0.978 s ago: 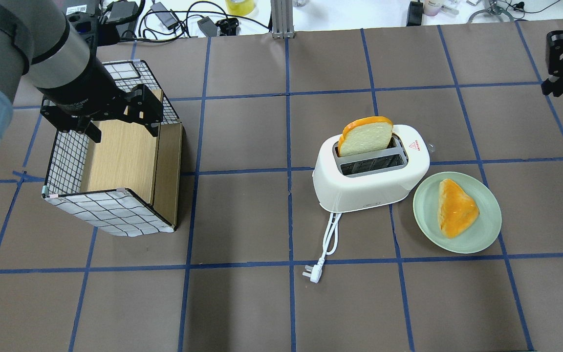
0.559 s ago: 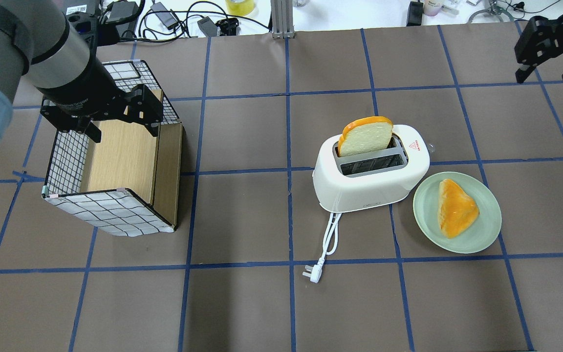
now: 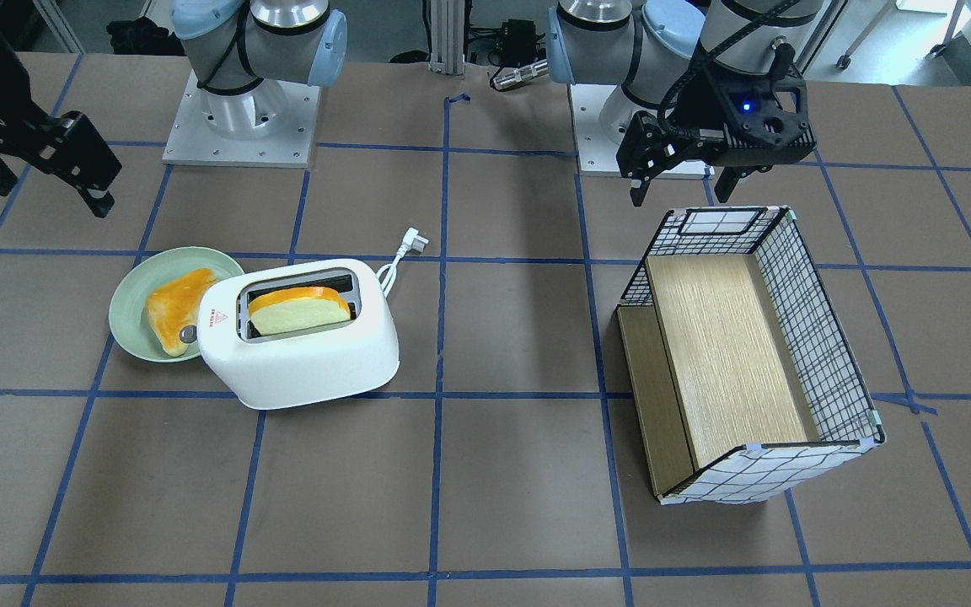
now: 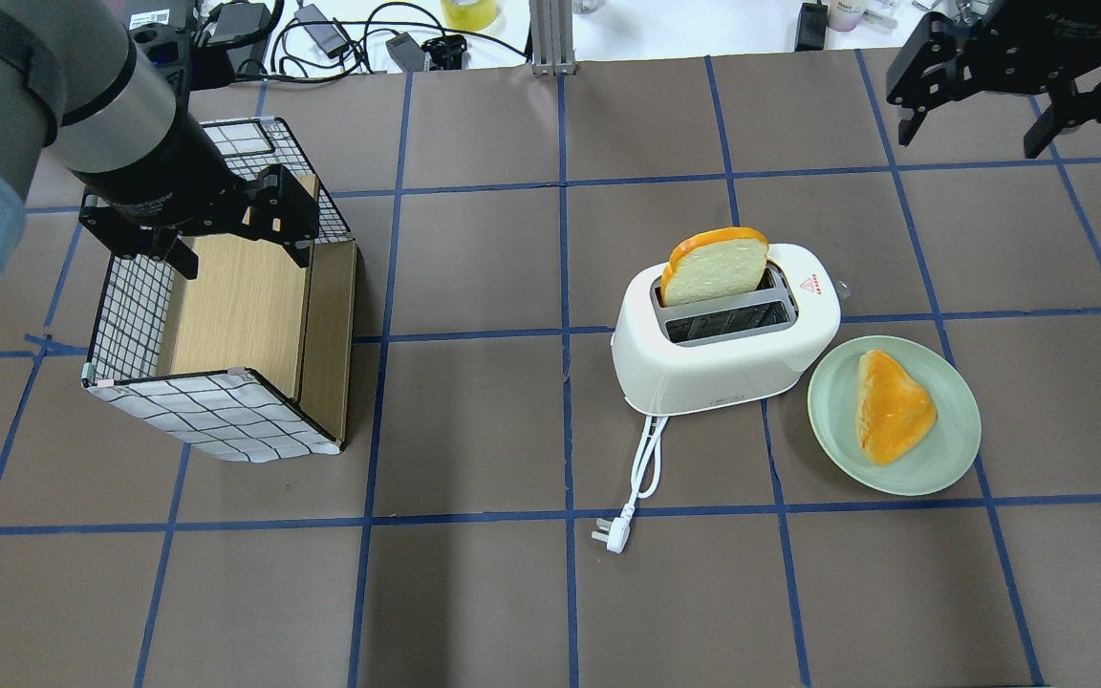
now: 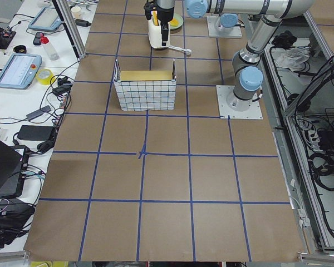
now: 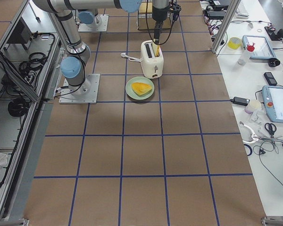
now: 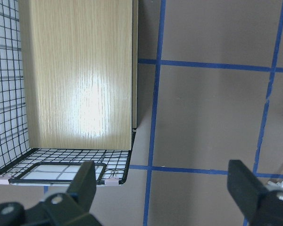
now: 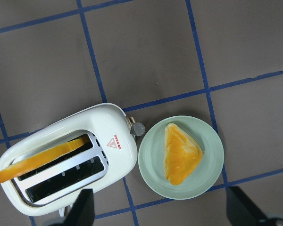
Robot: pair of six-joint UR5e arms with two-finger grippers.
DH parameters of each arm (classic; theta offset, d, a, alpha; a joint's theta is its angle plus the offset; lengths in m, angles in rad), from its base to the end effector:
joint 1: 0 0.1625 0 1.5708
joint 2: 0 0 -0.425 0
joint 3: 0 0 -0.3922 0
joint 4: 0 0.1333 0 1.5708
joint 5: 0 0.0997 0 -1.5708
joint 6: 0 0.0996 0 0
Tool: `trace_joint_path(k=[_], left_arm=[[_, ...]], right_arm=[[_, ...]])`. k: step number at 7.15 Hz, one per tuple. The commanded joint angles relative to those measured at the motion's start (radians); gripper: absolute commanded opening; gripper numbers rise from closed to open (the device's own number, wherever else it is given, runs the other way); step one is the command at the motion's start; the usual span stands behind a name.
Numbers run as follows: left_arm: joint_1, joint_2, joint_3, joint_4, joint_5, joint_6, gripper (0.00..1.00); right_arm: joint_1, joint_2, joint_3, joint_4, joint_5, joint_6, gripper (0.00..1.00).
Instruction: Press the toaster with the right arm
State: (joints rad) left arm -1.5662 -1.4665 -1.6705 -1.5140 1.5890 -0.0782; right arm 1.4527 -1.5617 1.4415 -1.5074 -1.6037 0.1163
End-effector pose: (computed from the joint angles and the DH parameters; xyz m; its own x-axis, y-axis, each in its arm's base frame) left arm -0.1294 -0.4542 0.4937 -0.9964 -0.0837 -0.0133 -0.0827 0.9946 -0.0626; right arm 0.0704 -0.5103 0.5408 -0.9719 0.2339 0.0260 0.2320 0.9709 -0.0602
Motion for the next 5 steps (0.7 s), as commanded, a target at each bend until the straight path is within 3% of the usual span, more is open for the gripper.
trace_joint_path(k=[1, 2, 5], left_arm=[[0.000, 0.000, 0.000, 0.000, 0.000, 0.000, 1.00], [0.000, 0.000, 0.000, 0.000, -0.001, 0.000, 1.00], [0.000, 0.000, 0.000, 0.000, 0.000, 0.000, 1.00]], right_arm=[[0.069, 0.023, 0.002, -0.036, 0.005, 0.036, 1.00], [0.071, 0.028, 0.005, -0.043, 0.055, -0.074, 1.00], [0.072, 0.029, 0.005, -0.044, 0.073, -0.092, 1.00]])
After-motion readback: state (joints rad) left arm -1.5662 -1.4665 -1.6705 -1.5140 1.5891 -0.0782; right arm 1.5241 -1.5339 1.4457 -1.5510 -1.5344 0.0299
